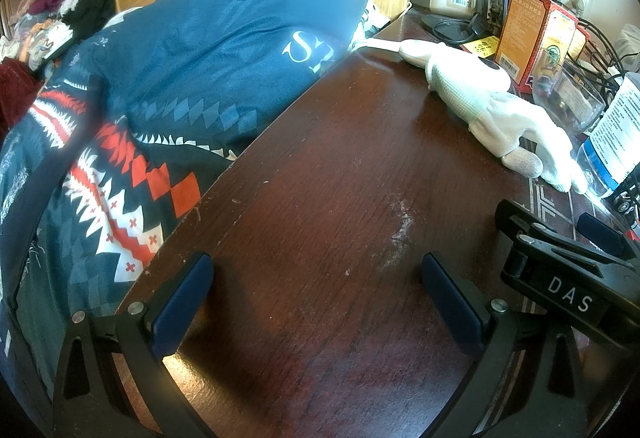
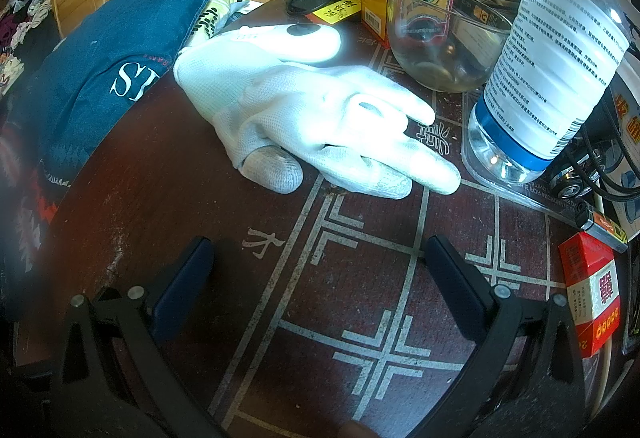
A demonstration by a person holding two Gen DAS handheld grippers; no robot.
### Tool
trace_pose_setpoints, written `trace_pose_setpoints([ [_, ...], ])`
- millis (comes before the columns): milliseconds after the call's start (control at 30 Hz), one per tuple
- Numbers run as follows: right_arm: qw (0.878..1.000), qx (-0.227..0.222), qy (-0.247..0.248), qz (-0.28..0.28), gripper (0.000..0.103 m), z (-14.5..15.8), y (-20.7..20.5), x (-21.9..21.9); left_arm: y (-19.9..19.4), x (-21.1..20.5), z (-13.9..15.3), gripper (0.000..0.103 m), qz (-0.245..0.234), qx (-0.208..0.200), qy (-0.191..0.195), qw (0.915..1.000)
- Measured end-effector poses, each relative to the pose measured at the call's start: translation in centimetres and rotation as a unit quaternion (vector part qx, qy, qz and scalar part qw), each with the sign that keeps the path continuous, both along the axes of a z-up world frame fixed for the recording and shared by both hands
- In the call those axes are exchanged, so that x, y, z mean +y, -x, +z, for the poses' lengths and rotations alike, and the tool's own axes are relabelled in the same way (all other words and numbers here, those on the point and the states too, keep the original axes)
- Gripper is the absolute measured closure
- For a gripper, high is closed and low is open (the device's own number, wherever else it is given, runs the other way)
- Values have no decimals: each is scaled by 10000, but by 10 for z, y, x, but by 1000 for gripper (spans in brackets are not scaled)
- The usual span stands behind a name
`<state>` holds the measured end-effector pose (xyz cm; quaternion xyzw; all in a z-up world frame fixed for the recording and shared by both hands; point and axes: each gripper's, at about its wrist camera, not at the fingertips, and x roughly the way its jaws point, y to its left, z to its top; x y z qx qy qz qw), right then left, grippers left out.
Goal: Fold large clothes
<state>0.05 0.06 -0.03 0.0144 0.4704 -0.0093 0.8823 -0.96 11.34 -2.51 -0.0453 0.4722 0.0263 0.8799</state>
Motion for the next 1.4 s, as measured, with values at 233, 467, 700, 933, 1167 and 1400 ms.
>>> trace_pose_setpoints([
  [233, 10000, -3, -2, -6, 0, 0, 0, -2, -1, 0, 1, 0, -3, -1, 0, 10000],
  [467, 9998, -202, -51, -18, 0, 24, 12, -8, 12, 13, 11, 0, -949, 178, 133, 9952],
  [700, 9877, -1409, -331, 591, 0, 128, 84, 13, 155, 98, 94, 0, -587, -1337, 310, 9888],
  [933, 9538, -1719, -276, 2447, 0, 180, 153, 151, 345, 270, 195, 0, 1713, -2730, 238, 9463],
  [1167, 8819, -2094, -844, 4138, 0, 205, 256, 258, 530, 368, 270, 0, 3941, -3688, -1093, 8347],
  [1400, 8090, -2043, -1243, 5370, 0, 205, 335, 369, 675, 389, 302, 0, 5425, -3805, -2561, 7038],
])
